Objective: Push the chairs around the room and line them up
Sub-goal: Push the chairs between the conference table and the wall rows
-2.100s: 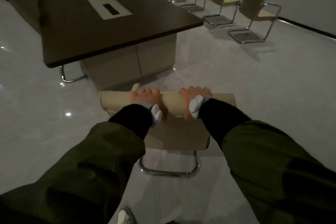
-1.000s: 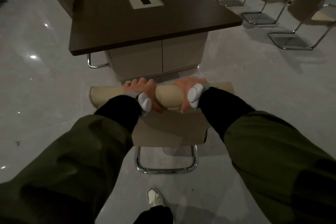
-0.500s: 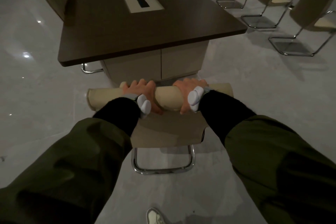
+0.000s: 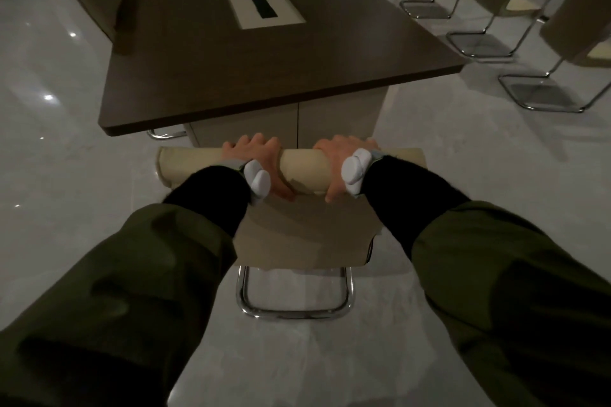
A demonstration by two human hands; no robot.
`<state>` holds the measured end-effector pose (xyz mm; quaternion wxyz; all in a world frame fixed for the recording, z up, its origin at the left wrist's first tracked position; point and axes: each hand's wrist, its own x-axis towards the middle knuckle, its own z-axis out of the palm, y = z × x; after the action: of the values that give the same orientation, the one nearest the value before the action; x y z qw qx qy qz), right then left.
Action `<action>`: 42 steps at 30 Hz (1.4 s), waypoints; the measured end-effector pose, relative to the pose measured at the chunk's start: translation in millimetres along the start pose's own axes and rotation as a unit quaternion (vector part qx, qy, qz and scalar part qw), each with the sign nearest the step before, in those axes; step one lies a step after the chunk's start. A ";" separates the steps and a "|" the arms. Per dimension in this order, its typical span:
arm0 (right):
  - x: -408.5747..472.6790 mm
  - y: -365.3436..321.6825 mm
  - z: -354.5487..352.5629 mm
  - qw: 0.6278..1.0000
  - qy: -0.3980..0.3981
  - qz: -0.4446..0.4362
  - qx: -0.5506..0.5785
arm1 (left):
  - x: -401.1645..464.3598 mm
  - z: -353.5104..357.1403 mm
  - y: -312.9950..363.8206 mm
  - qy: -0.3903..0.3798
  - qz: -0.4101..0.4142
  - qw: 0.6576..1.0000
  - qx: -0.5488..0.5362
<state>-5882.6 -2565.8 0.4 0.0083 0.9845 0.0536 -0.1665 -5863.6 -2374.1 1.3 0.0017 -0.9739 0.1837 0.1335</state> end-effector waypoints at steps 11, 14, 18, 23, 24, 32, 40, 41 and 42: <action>45.0 51.1 -20.6 0.997 -0.025 0.021 -0.071 | 41.5 -16.4 32.2 0.024 -0.034 0.999 -0.018; 52.4 76.5 -37.8 0.997 -0.007 -0.073 0.008 | 51.6 -21.5 35.2 0.039 -0.056 0.997 -0.027; 68.6 77.2 -49.4 0.994 -0.005 -0.106 0.010 | 60.0 -29.5 37.5 0.058 -0.090 0.993 -0.044; 92.9 95.6 -53.8 0.981 -0.090 -0.138 0.101 | 67.5 -32.0 45.8 0.062 -0.134 0.988 -0.052; 96.6 98.9 -53.8 0.978 -0.095 -0.152 0.105 | 69.5 -31.2 49.5 0.064 -0.145 0.986 -0.053; 98.6 137.8 -60.5 0.984 -0.018 -0.175 -0.004 | 90.7 -27.2 89.7 0.044 -0.173 0.981 -0.077; 104.1 196.1 -43.3 0.985 -0.020 -0.171 -0.004 | 118.5 -27.5 144.0 0.016 -0.171 0.984 -0.055; 104.1 200.8 -43.3 0.985 -0.004 -0.174 -0.014 | 121.2 -27.0 149.1 0.015 -0.179 0.982 -0.050; 105.0 202.6 -43.0 0.984 -0.003 -0.179 -0.012 | 122.4 -26.2 151.9 0.014 -0.187 0.981 -0.046</action>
<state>-5748.1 -2754.9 6.2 -0.0097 0.9583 0.2314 -0.1672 -5801.4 -2560.8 1.6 -0.0202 -0.9918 -0.0080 0.1259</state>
